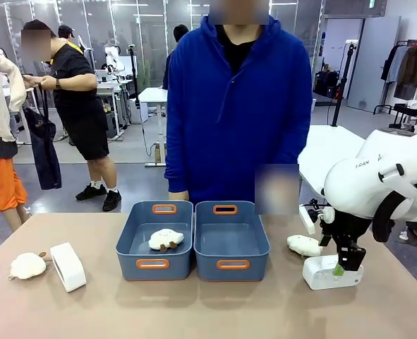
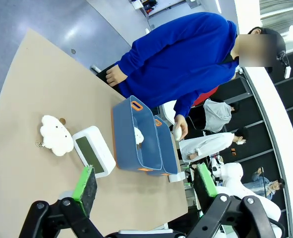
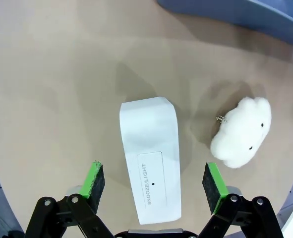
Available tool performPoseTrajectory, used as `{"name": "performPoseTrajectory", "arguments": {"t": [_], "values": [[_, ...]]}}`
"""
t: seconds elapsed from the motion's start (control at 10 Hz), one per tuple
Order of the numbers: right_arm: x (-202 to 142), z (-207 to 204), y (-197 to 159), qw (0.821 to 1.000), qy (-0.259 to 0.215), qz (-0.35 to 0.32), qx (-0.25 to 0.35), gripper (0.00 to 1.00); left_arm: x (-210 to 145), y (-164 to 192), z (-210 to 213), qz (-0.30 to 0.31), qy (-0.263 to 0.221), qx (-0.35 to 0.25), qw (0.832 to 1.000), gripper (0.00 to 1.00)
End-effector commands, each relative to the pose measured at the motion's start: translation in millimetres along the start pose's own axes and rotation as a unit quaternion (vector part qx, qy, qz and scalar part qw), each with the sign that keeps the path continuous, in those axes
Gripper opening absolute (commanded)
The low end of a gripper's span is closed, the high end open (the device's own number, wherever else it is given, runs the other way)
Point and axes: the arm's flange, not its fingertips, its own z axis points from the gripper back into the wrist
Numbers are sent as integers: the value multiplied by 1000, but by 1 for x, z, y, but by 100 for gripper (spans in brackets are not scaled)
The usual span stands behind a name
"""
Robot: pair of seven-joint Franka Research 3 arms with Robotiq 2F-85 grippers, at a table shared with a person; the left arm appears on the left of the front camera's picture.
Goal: Sort the digital clocks into the basket.
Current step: Pick up the Digital clock from the table and place it into the empty Plastic storage basket.
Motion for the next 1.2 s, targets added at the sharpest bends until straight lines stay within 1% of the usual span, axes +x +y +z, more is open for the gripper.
{"name": "performPoseTrajectory", "arguments": {"t": [0.0,0.3,0.4,0.7,0.9,1.1], "values": [[-2,-1,-2,1000,-11,7,-4,100,0,1,2,-2,4,-5,1000,100],[-2,-1,-7,1000,-8,7,-11,100,0,1,2,-2,4,-5,1000,100],[-3,-2,-7,1000,-10,-6,-9,100,0,1,2,-2,4,-5,1000,100],[-7,-21,-8,1000,4,-8,3,100,0,1,2,-2,4,-5,1000,100],[-12,-37,-10,1000,0,-15,15,100,0,1,2,-2,4,-5,1000,100],[-16,-56,-8,999,6,-27,32,100,0,1,2,-2,4,-5,1000,100]]}}
